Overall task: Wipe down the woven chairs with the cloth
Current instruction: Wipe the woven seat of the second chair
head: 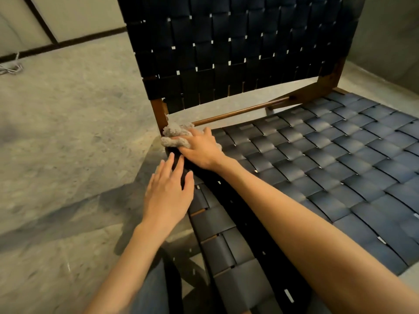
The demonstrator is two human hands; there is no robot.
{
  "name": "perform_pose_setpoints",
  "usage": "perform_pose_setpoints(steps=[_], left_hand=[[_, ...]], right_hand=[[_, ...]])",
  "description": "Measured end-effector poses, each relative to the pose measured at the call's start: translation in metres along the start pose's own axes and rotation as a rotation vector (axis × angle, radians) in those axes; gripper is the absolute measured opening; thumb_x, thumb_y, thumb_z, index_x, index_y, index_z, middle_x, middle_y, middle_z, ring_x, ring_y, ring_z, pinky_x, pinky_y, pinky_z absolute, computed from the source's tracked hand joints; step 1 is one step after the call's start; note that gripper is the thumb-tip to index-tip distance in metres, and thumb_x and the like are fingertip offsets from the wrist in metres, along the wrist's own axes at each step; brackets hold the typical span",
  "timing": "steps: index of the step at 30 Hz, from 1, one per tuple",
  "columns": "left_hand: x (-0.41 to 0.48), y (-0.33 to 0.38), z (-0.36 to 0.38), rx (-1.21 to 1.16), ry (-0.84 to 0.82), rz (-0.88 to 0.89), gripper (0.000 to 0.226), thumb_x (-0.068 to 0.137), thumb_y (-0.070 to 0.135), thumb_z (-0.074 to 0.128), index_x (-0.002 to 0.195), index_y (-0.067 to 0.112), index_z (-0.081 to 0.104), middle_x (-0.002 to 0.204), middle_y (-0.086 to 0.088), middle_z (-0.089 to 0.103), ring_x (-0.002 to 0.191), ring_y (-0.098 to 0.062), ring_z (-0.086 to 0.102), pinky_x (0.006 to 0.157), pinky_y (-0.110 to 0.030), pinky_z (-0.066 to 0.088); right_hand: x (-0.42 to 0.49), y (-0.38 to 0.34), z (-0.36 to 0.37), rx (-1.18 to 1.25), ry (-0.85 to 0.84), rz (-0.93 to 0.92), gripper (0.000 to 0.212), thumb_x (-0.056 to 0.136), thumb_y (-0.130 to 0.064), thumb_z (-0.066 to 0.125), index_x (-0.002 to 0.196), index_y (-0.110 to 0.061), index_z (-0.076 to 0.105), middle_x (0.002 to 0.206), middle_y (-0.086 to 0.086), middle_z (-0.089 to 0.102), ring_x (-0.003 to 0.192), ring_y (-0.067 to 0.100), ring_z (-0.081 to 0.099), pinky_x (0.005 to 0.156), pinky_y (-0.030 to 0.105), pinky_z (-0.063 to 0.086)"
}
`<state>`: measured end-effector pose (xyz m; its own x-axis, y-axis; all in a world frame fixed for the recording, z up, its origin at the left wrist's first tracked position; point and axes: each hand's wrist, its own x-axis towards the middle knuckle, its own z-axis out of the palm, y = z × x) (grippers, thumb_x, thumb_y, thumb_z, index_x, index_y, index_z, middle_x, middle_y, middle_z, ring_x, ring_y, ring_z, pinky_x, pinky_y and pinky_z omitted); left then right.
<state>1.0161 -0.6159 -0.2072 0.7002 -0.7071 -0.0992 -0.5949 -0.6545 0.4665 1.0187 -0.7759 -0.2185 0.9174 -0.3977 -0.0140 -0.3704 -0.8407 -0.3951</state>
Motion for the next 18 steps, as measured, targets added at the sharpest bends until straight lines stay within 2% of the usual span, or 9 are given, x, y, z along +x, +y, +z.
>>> perform_pose_setpoints(steps=[4, 6, 10, 15, 18], left_hand=[[-0.006, -0.007, -0.002, 0.043, -0.044, 0.032, 0.059, 0.096, 0.052, 0.016, 0.151, 0.032, 0.006, 0.159, 0.01, 0.0, 0.146, -0.011, -0.002, 0.117, -0.036, 0.005], [-0.006, -0.008, -0.003, 0.049, -0.057, 0.028, 0.06, 0.096, 0.054, 0.015, 0.151, 0.033, 0.005, 0.159, 0.01, -0.002, 0.146, -0.011, -0.003, 0.117, -0.036, 0.004], [-0.006, -0.008, -0.001, 0.034, -0.065, 0.023, 0.059, 0.096, 0.055, 0.015, 0.15, 0.034, 0.003, 0.159, 0.01, -0.003, 0.146, -0.012, -0.002, 0.116, -0.038, 0.007], [-0.007, -0.008, 0.001, -0.062, -0.088, 0.02, 0.057, 0.098, 0.051, 0.015, 0.15, 0.034, 0.003, 0.159, 0.01, -0.006, 0.146, -0.012, -0.001, 0.116, -0.041, 0.007], [-0.011, -0.009, 0.0, -0.119, -0.127, 0.033, 0.057, 0.099, 0.049, 0.013, 0.151, 0.03, -0.002, 0.158, 0.01, -0.011, 0.145, -0.011, -0.006, 0.116, -0.041, 0.002]], right_hand=[[-0.008, 0.007, 0.0, -0.086, 0.045, -0.012, 0.04, 0.095, -0.039, 0.045, 0.133, -0.033, 0.053, 0.147, 0.004, 0.038, 0.118, 0.036, 0.033, 0.094, 0.042, 0.033], [-0.013, 0.019, -0.001, -0.123, 0.086, 0.031, 0.041, 0.094, -0.041, 0.046, 0.132, -0.029, 0.053, 0.143, 0.004, 0.041, 0.116, 0.034, 0.034, 0.092, 0.042, 0.035], [-0.03, 0.073, -0.017, -0.253, 0.132, 0.241, 0.047, 0.093, -0.041, 0.048, 0.133, -0.017, 0.051, 0.137, 0.007, 0.043, 0.115, 0.033, 0.035, 0.092, 0.043, 0.035], [-0.067, 0.128, -0.047, -0.31, 0.185, 0.537, 0.04, 0.093, -0.039, 0.048, 0.13, -0.028, 0.054, 0.138, 0.008, 0.04, 0.116, 0.038, 0.034, 0.094, 0.046, 0.034], [-0.077, 0.107, -0.044, -0.256, 0.157, 0.519, 0.041, 0.093, -0.037, 0.047, 0.132, -0.024, 0.053, 0.141, 0.011, 0.038, 0.118, 0.039, 0.033, 0.096, 0.048, 0.035]])
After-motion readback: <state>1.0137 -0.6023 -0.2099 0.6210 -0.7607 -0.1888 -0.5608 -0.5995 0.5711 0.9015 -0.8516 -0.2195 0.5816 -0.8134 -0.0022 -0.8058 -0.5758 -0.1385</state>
